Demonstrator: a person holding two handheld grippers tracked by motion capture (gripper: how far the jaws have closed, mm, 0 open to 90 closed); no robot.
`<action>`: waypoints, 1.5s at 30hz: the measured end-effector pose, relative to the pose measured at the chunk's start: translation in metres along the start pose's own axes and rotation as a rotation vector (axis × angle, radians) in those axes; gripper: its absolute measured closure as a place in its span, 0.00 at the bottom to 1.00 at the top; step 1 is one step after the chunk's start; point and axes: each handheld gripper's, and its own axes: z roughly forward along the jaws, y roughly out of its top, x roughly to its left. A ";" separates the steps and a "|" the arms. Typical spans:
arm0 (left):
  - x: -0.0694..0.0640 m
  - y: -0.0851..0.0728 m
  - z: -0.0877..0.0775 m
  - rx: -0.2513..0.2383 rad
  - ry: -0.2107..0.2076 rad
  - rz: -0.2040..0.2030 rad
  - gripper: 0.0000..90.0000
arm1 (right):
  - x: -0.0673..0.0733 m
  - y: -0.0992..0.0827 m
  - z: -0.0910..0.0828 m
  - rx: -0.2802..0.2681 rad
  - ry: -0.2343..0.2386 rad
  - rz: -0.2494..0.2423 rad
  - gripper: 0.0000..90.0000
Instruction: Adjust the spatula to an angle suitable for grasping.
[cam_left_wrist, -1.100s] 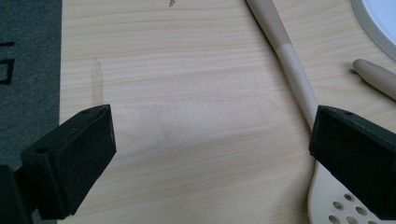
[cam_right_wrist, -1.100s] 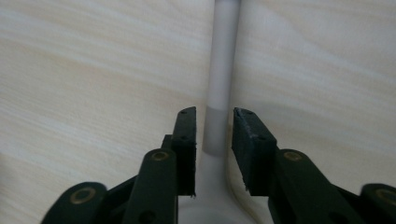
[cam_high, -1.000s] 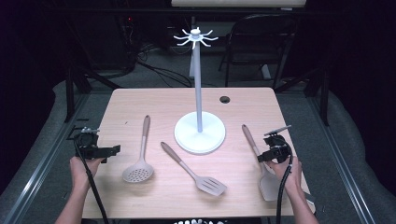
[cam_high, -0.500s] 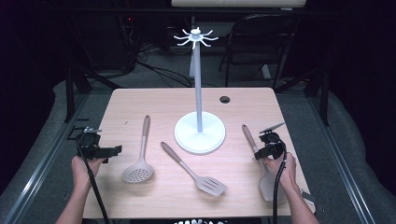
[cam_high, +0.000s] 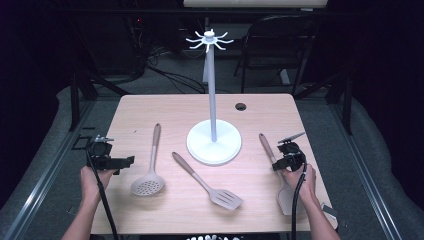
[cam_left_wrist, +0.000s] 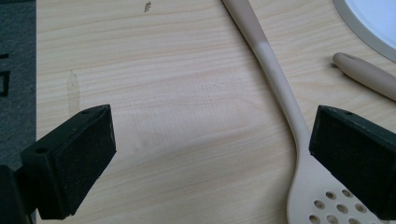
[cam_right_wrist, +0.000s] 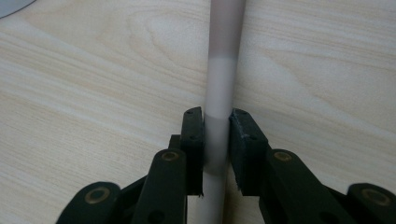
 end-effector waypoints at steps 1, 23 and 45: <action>0.000 0.000 -0.001 -0.001 0.003 0.005 0.01 | -0.001 0.000 0.000 -0.006 0.006 0.005 0.86; -0.006 0.002 -0.004 -0.022 0.014 0.025 0.00 | 0.029 -0.001 -0.050 -0.196 0.030 -0.100 0.87; -0.013 0.004 -0.007 -0.043 0.007 0.044 0.00 | 0.046 -0.006 -0.085 -0.337 0.057 -0.175 0.87</action>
